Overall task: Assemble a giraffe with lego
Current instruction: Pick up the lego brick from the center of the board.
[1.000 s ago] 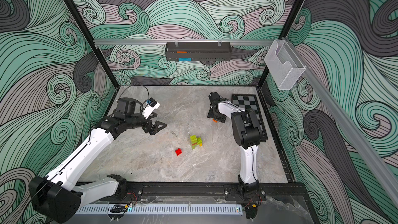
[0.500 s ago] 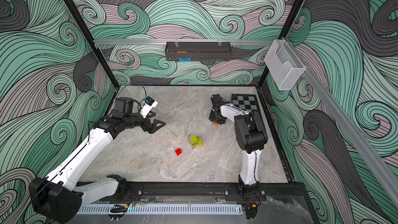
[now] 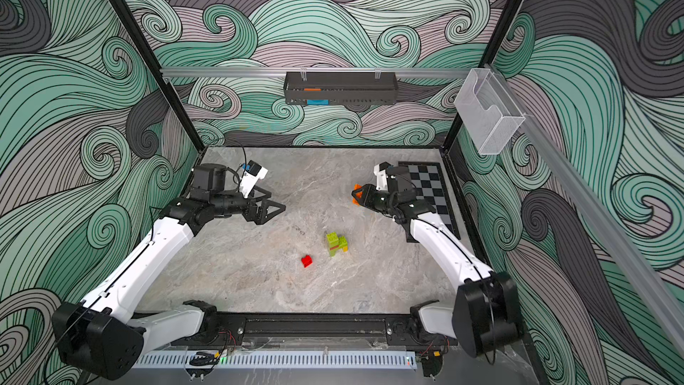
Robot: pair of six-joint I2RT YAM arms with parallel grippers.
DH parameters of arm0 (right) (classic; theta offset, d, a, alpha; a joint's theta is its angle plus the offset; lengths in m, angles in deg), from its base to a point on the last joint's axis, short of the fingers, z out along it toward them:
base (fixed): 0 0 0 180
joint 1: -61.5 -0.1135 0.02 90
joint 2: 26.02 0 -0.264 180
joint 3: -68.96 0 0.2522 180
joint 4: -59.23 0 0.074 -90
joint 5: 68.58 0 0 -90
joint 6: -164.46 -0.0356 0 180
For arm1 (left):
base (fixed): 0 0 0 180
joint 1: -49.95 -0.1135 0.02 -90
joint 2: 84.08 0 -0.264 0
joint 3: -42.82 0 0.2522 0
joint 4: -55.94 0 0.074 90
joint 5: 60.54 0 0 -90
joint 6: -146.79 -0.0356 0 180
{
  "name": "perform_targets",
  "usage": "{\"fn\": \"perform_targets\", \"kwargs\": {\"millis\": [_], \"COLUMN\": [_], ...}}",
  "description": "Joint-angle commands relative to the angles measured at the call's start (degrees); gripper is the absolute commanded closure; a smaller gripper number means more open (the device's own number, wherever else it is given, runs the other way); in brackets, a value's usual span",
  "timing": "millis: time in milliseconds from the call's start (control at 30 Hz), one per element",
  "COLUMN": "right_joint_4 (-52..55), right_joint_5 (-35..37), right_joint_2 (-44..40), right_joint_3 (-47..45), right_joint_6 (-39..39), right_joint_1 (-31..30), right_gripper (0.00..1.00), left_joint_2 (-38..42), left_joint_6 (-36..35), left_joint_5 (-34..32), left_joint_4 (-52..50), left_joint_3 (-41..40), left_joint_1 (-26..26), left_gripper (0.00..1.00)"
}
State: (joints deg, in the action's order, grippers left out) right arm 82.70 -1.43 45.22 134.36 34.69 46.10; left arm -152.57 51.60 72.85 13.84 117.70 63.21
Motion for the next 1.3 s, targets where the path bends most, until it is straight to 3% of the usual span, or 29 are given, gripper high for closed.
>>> {"fn": "perform_targets", "kwargs": {"millis": [0, 67, 133, 200, 300, 533, 733, 967, 1133, 1267], "right_joint_4": [-20.56, -27.07, -29.45, -32.82, -41.26, -44.17, -45.32, -45.34, -45.21, -44.78], "right_joint_5": [-10.75, -11.3, -11.17, -10.35, -5.74, 5.97, 12.7, 13.2, 13.54, 13.58], "right_joint_2": [-5.8, -8.09, -8.99, -9.34, -10.05, -11.88, -12.45, -12.65, -12.84, -12.73], "right_joint_3": [-6.07, -8.6, -9.38, -10.71, -14.23, -15.5, -16.1, -15.86, -15.99, -15.63], "right_joint_6": [-10.85, -16.2, -20.67, -26.69, -36.18, -42.83, -45.7, -45.94, -45.99, -45.61], "right_joint_1": [0.04, 0.0, -0.24, -0.54, -2.37, -9.77, -13.46, -14.47, -14.73, -15.12], "right_gripper": [0.86, 0.89, 0.91, 0.91, 0.91, 0.91, 0.92, 0.92, 0.92, 0.92], "left_joint_2": [-3.06, -4.56, -5.07, -5.59, -7.22, -12.22, -16.85, -19.56, -20.45, -21.13], "left_joint_6": [6.17, 8.79, 6.96, 0.42, -13.19, -30.58, -28.27, -23.41, -22.76, -22.76], "left_joint_5": [8.25, 9.8, 8.67, 5.43, -5.06, -18.8, -24.48, -23.52, -19.76, -20.46], "left_joint_4": [3.01, 3.89, 2.76, -1.17, -7.87, -9.22, -5.04, -3.96, -5.06, -4.73], "left_joint_3": [4.53, 6.51, 8.71, 11.69, 16.87, 24.25, 28.24, 32.14, 33.36, 33.62], "left_joint_1": [0.39, 1.85, 4.21, 7.31, 13.43, 24.25, 28.2, 29.28, 30.07, 30.99], "left_gripper": [0.02, 0.02, 0.02, 0.02, 0.02, 0.03, 0.09, 0.18, 0.23, 0.25]}}
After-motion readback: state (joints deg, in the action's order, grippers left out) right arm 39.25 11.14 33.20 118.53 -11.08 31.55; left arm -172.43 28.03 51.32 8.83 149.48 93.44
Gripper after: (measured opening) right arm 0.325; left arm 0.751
